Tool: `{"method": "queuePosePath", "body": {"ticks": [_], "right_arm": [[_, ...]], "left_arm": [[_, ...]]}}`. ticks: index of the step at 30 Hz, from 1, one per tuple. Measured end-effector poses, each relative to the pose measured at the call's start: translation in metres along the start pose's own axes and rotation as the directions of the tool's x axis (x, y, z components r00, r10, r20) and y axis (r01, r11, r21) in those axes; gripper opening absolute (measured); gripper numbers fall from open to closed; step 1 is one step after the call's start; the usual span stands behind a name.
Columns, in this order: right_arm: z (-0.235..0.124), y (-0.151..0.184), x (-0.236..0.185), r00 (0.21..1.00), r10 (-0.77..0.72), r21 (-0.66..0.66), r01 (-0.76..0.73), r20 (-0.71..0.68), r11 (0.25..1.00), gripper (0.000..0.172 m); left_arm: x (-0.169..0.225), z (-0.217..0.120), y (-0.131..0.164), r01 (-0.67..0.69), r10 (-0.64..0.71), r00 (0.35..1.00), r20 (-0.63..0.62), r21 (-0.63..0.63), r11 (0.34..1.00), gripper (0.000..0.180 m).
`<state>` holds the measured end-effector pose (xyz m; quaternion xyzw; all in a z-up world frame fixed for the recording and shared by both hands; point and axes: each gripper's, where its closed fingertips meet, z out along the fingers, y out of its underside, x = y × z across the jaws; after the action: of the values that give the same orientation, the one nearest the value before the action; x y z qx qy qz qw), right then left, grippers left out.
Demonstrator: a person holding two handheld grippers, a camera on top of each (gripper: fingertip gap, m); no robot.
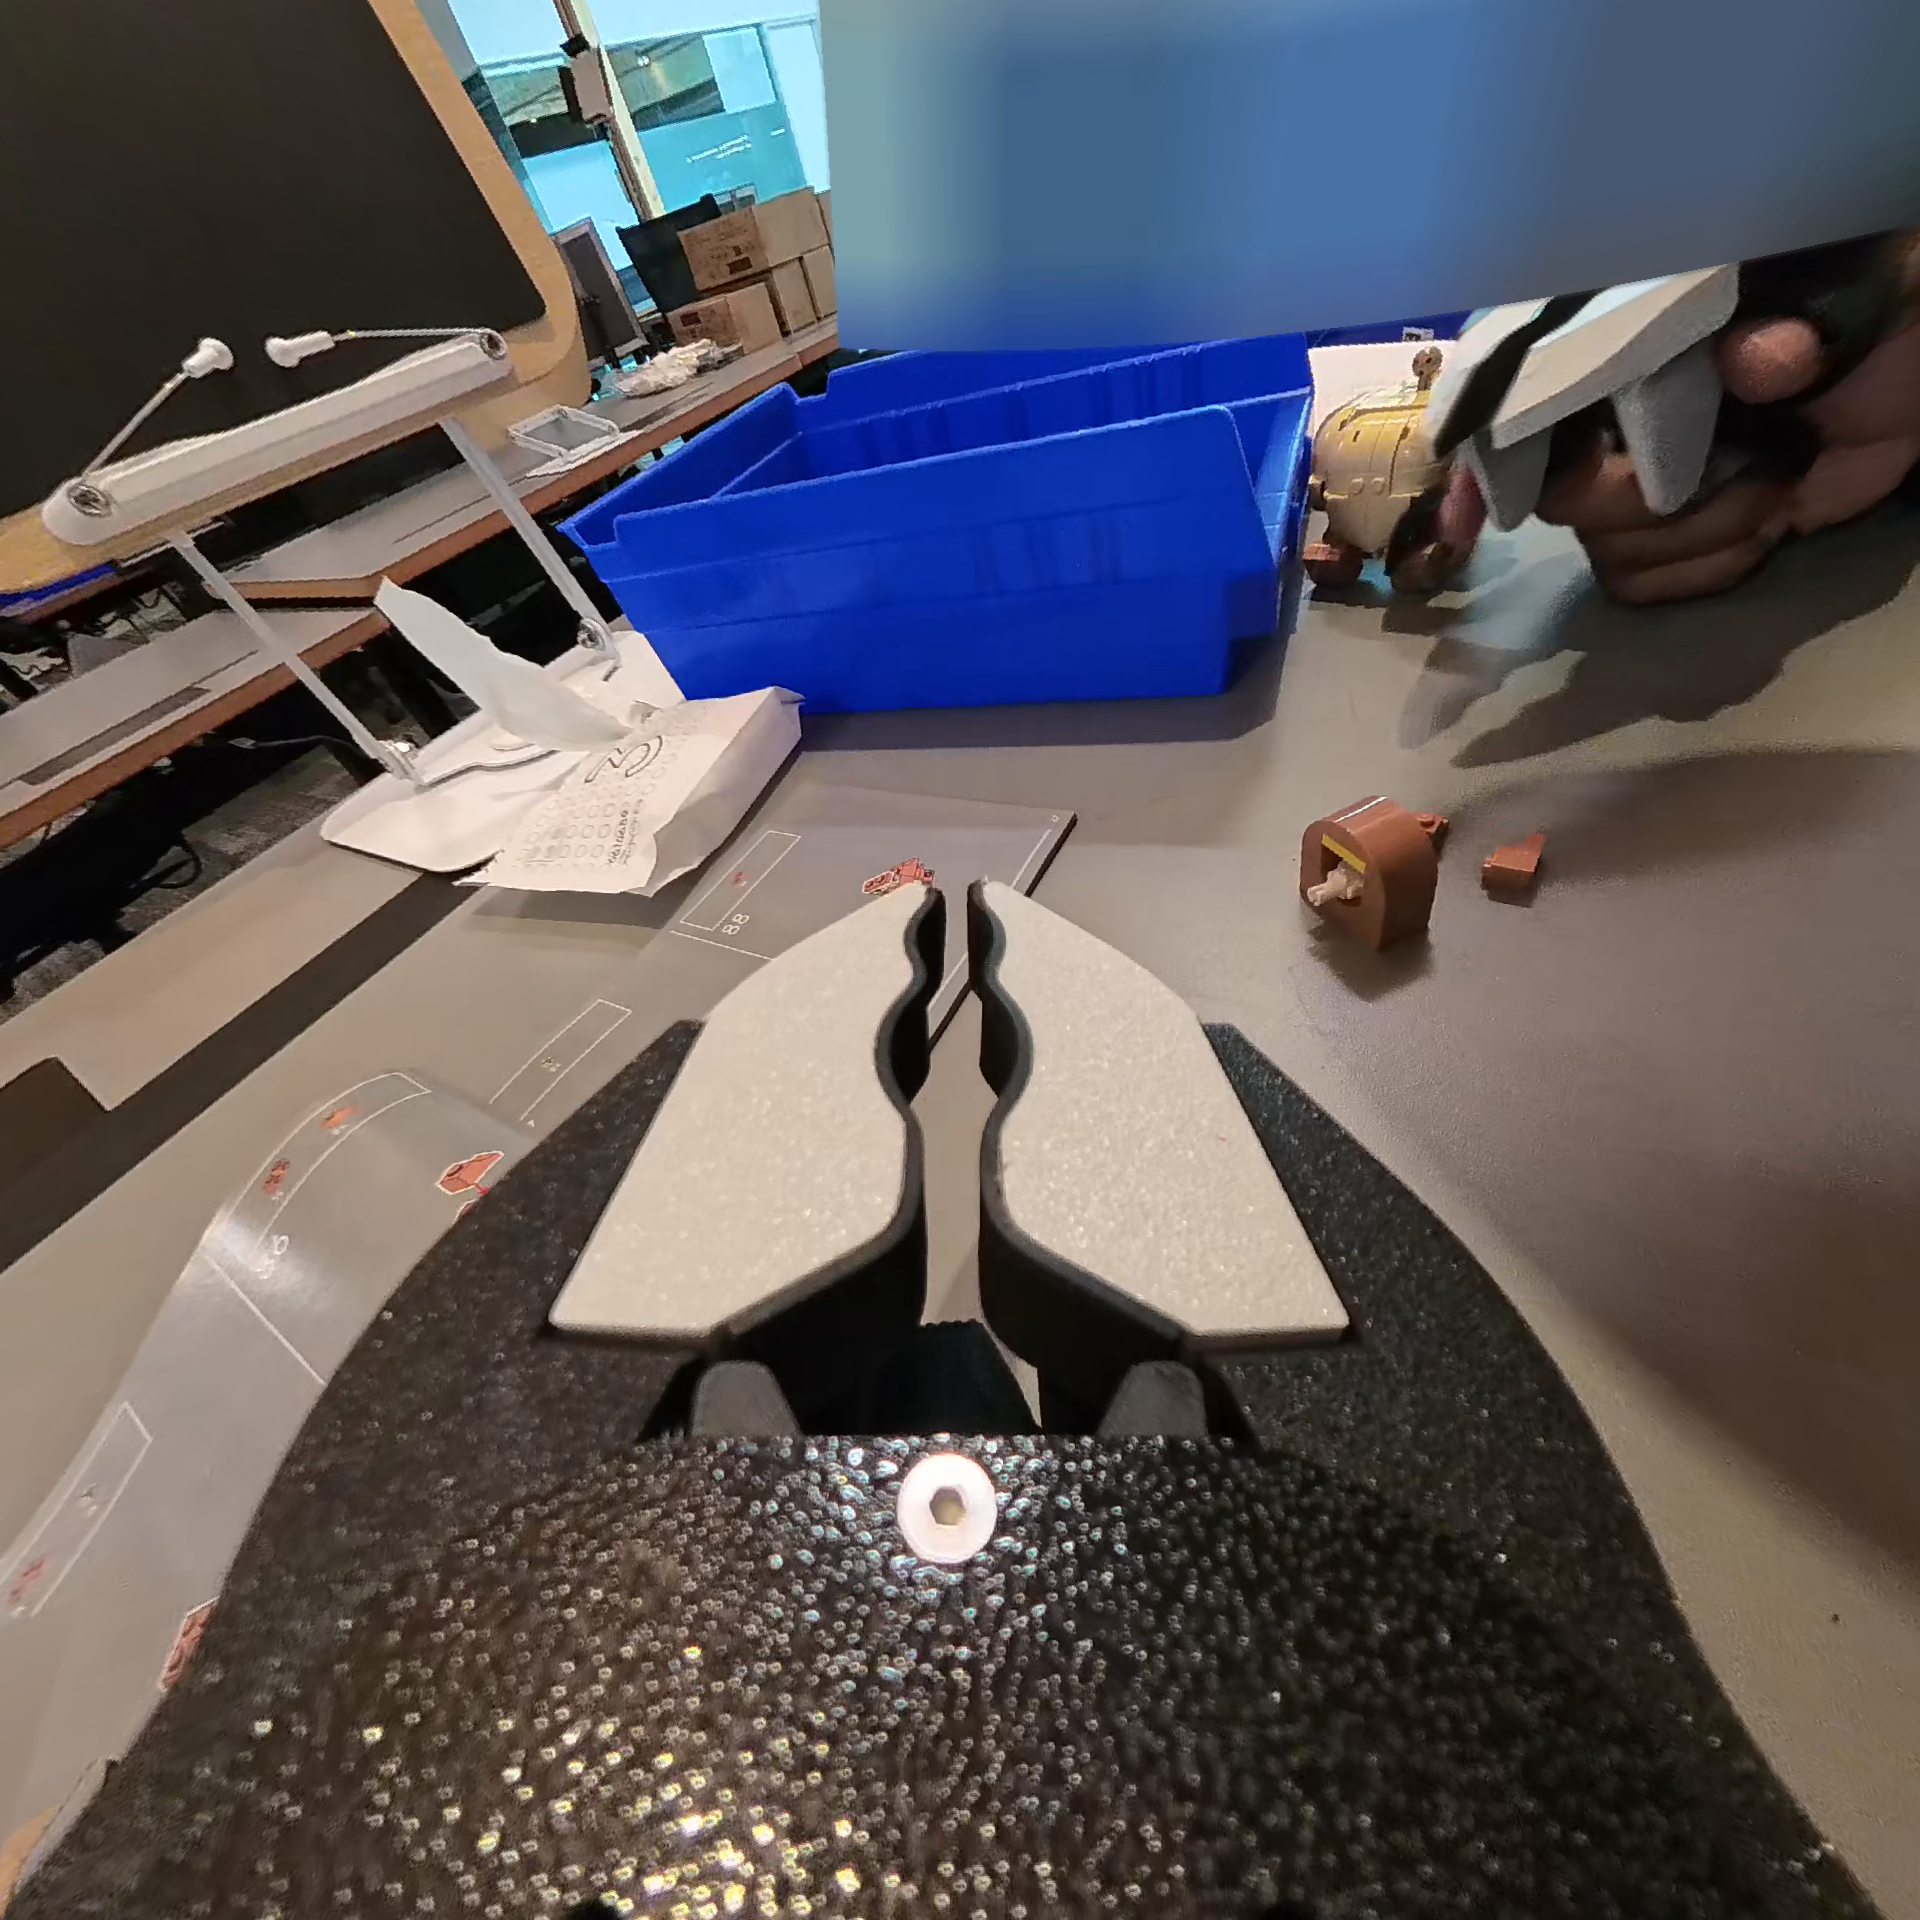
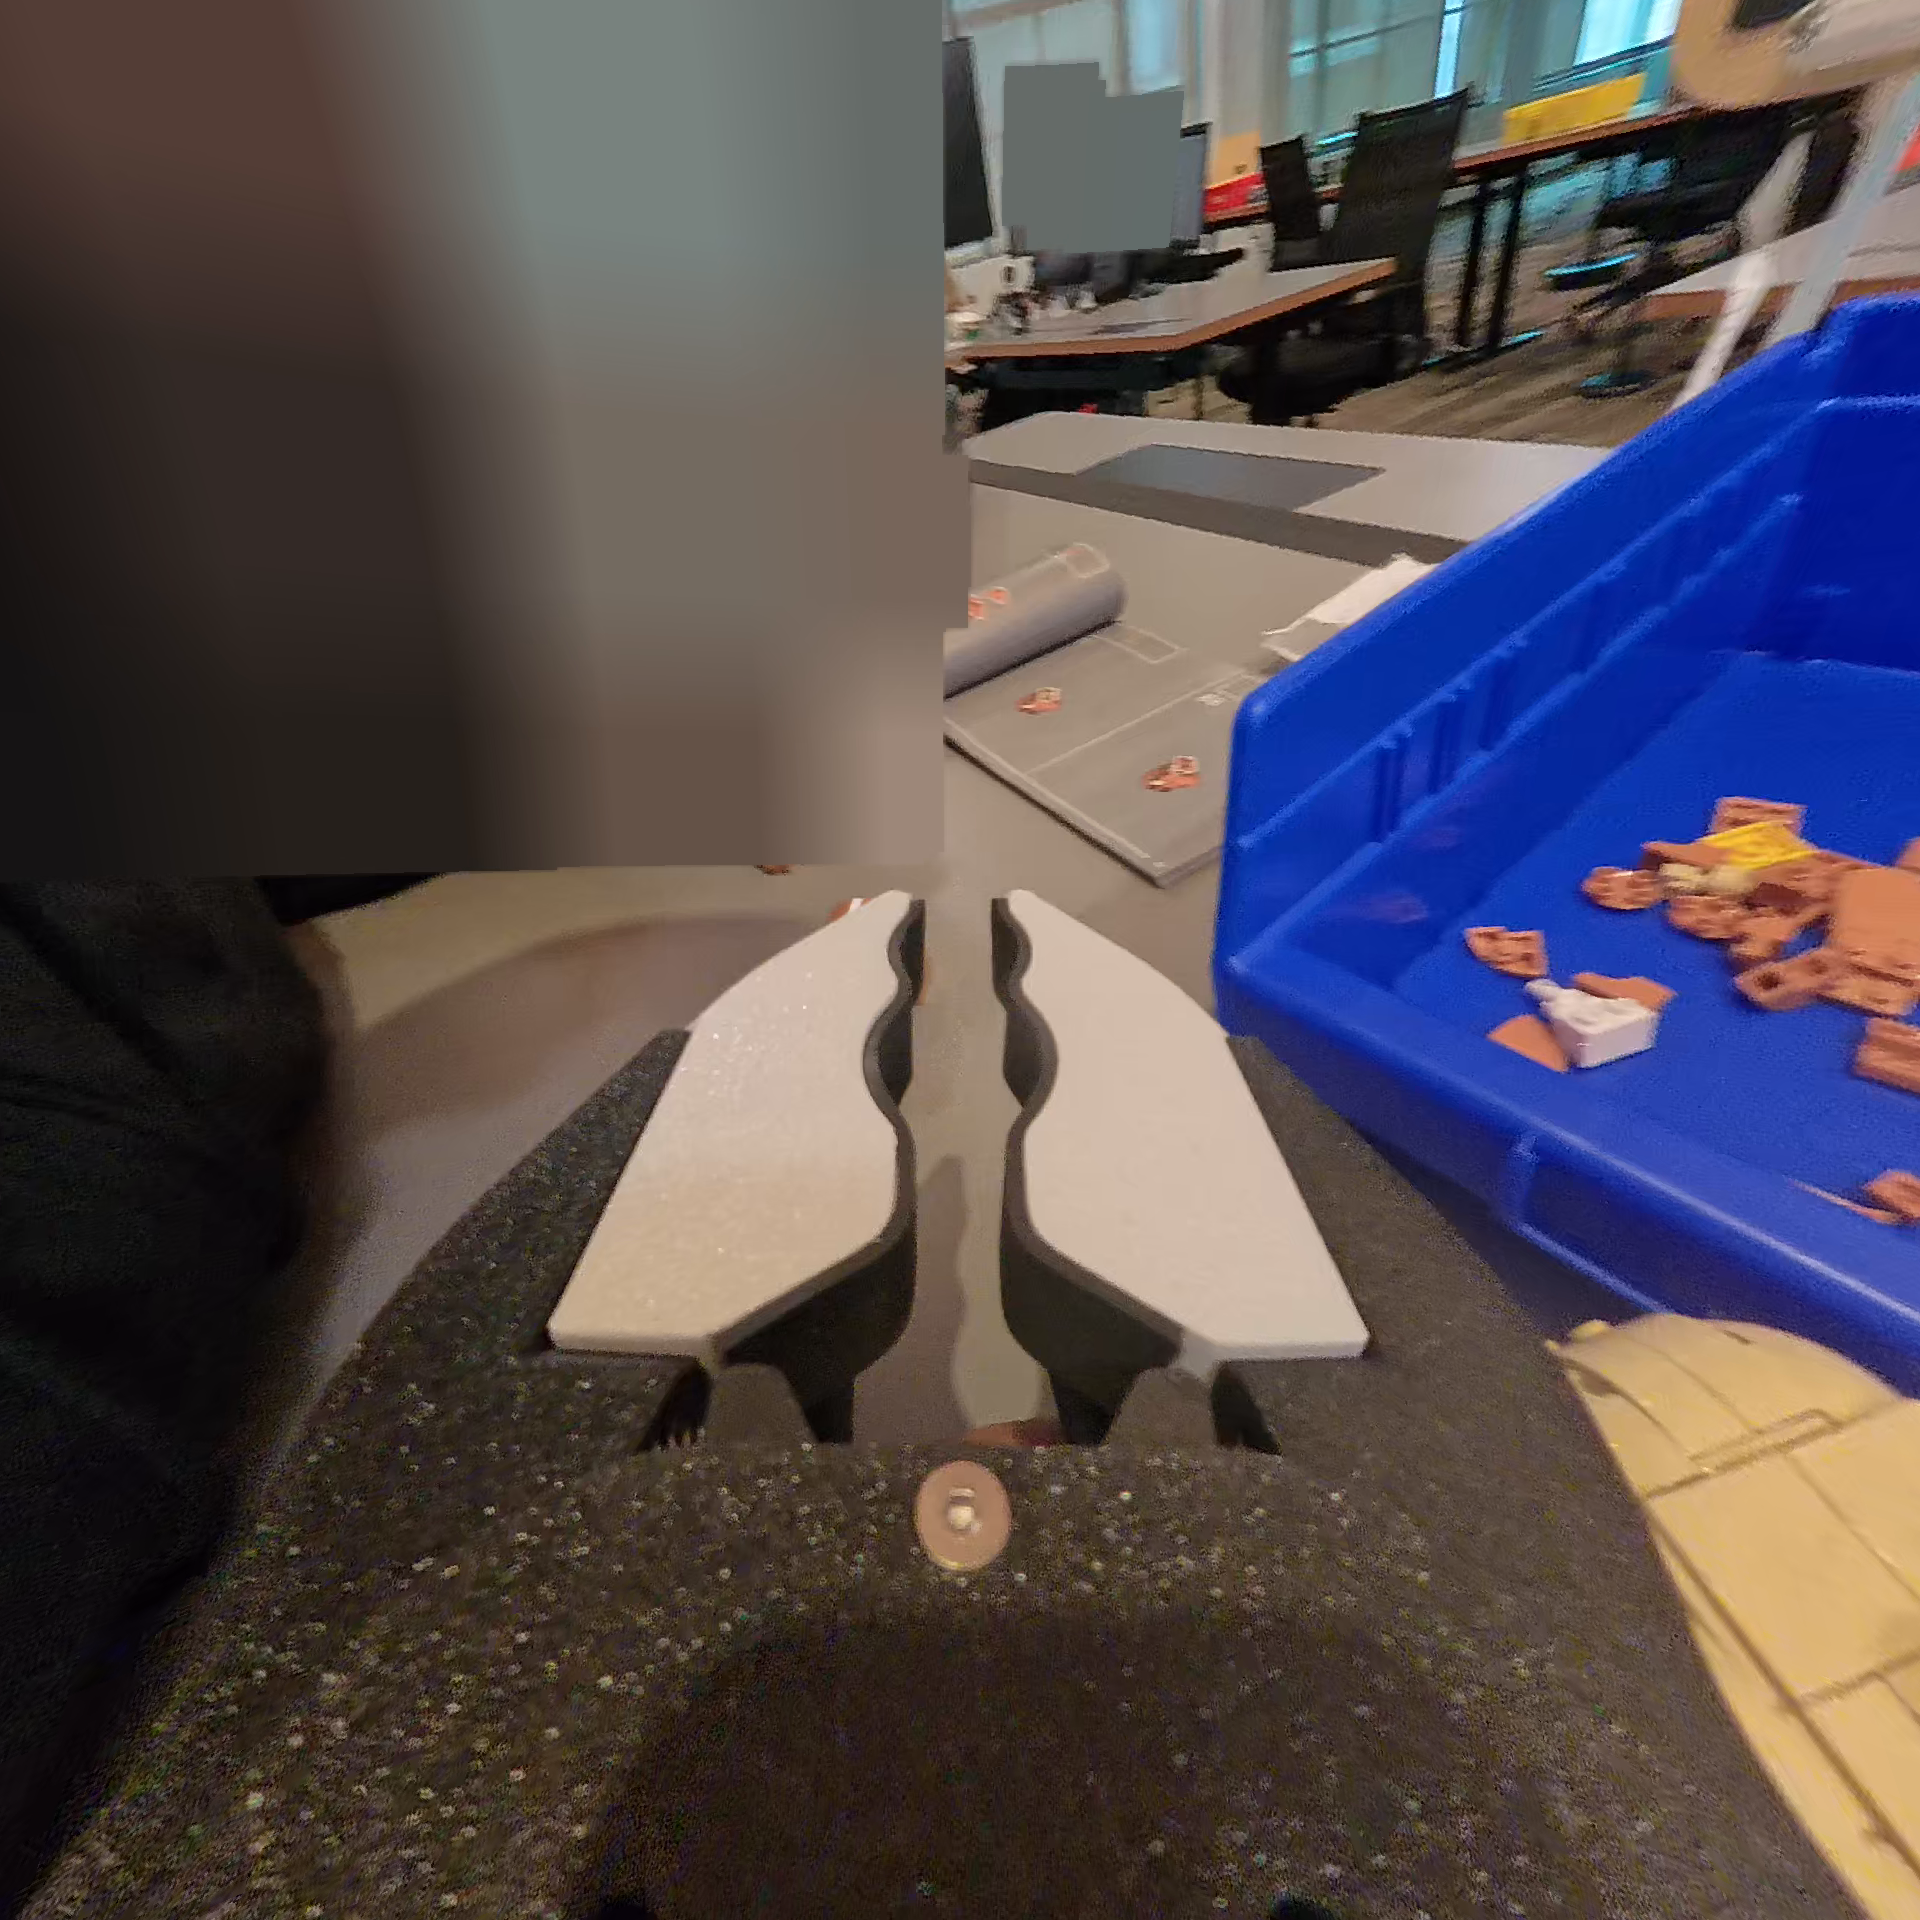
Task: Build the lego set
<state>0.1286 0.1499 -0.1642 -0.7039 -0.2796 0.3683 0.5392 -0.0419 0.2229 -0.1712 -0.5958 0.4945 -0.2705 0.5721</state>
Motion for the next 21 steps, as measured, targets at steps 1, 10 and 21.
{"method": "queuePosePath", "body": {"ticks": [1, 10, 21], "right_arm": [[0.000, -0.002, 0.003, 0.999, -0.032, -0.012, 0.031, -0.036, 0.999, 0.012], [-0.018, -0.005, 0.040, 0.919, -0.196, -0.238, 0.118, -0.342, 0.964, 0.011], [-0.060, 0.002, 0.086, 0.690, -0.516, -0.597, 0.151, -0.507, 0.788, 0.016]], "left_arm": [[0.000, 0.000, 0.000, 0.001, -0.001, 1.000, 0.001, 0.000, 1.000, 0.004], [-0.001, -0.002, -0.003, 0.032, -0.032, 0.999, 0.002, 0.020, 0.999, 0.003], [-0.002, -0.003, -0.010, 0.093, -0.093, 0.996, -0.004, 0.063, 0.994, 0.003]]}}
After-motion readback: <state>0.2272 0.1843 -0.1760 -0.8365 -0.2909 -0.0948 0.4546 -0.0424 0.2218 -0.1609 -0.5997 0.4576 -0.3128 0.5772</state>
